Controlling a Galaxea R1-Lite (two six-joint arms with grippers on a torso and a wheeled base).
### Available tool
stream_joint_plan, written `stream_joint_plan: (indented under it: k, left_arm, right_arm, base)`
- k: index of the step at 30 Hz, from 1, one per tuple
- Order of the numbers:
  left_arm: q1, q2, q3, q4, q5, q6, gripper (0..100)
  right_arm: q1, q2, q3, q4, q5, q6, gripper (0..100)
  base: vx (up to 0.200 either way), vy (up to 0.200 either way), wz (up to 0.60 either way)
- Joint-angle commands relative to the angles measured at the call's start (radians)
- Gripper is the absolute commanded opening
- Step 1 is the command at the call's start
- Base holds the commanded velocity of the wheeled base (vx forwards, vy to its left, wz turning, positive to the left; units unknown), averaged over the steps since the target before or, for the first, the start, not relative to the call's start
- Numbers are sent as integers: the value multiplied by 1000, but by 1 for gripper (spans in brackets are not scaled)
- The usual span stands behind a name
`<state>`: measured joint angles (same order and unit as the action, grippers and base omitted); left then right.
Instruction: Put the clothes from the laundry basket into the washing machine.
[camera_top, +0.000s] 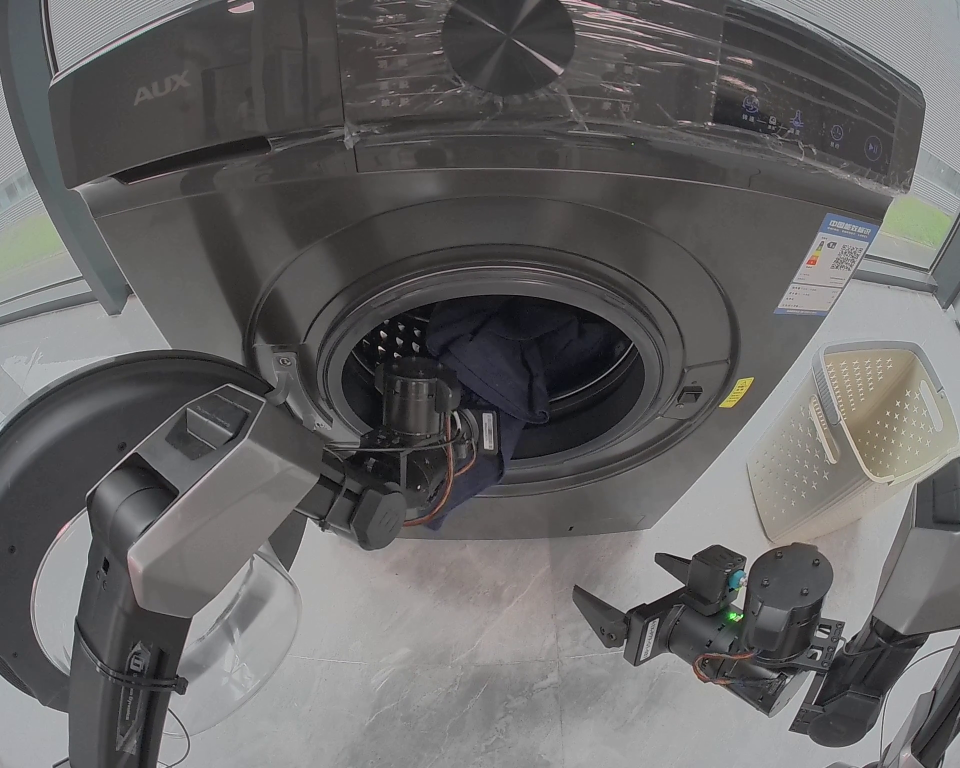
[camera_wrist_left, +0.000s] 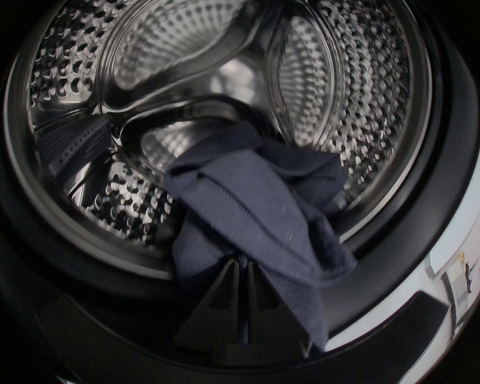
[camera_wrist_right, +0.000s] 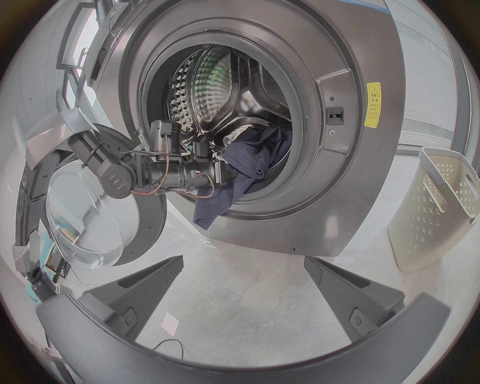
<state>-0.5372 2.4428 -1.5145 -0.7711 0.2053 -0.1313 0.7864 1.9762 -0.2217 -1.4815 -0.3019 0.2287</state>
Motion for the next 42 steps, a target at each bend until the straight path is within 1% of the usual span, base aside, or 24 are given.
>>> stream_joint_plan:
  k: [1, 2, 5, 9, 12, 13, 14, 15, 16, 20, 25, 26, 29, 30, 32, 34, 37, 40, 42]
  left_arm:
    - [-13, 22, -158, -17, 5, -48, 0]
    - [-18, 21, -204, -19, 9, -73, 0]
    - [-23, 25, -260, -36, 9, -83, 0]
    - [-21, 70, -328, -79, 13, -80, 0]
    - [-12, 147, -452, -86, 19, -73, 0]
    - [-12, 147, -452, -86, 19, -73, 0]
    - [-4, 191, -486, -80, 20, -67, 0]
    - [-4, 191, -486, -80, 20, -67, 0]
    - [6, 197, -486, -77, 20, -60, 0]
    - [11, 196, -486, -76, 8, -60, 0]
    - [3, 182, -486, -70, 25, -64, 0]
    - [-1, 173, -486, -68, 29, -65, 100]
    - [-12, 119, -423, -50, 36, -67, 100]
    - [-21, 42, -316, 12, 34, -67, 100]
    - [-21, -21, -219, 85, 31, -67, 100]
    - [-24, -48, -151, 142, 17, -64, 100]
    - [-23, -37, -122, 151, 17, -60, 100]
    - [-17, 9, -133, 153, 19, -59, 100]
    - [-13, 33, -147, 159, 23, -51, 100]
  right_arm:
    - [1, -3, 1, 0, 0, 0, 100]
    - [1, -3, 1, 0, 0, 0, 100]
    - [1, -2, -1, 0, 0, 0, 100]
    - [1, 0, -1, 0, 0, 0, 100]
    - [1, 1, -1, 0, 0, 0, 100]
    - [1, 1, -1, 0, 0, 1, 100]
    - [1, 3, -1, -2, 0, 1, 100]
    - [1, 3, -1, -2, 0, 1, 100]
    - [1, 3, -1, -2, 0, 1, 100]
    - [1, 3, -1, -2, 0, 1, 100]
    - [4, 3, -1, -2, 0, 1, 100]
    - [4, 3, -1, -2, 0, 1, 100]
    - [4, 3, 1, 0, 0, 1, 100]
    - [4, 3, 2, -2, 0, 3, 100]
    - [4, 3, 1, 0, 0, 3, 100]
    - [7, 4, -1, 0, 0, 3, 100]
    - [7, 7, -1, -2, 0, 3, 100]
    - [7, 6, 1, -2, 0, 3, 100]
    - [7, 6, -1, -2, 0, 3, 100]
  base:
    - [0, 0, 0]
    - [0, 0, 0]
    - [0, 0, 0]
    - [0, 0, 0]
    - [0, 0, 0]
    - [0, 0, 0]
    - [0, 0, 0]
    - [0, 0, 0]
    - [0, 0, 0]
    - [0, 0, 0]
    - [0, 0, 0]
    - [0, 0, 0]
    - [0, 0, 0]
    - [0, 0, 0]
    - [0, 0, 0]
    - [0, 0, 0]
    - [0, 0, 0]
    - [0, 0, 0]
    - [0, 0, 0]
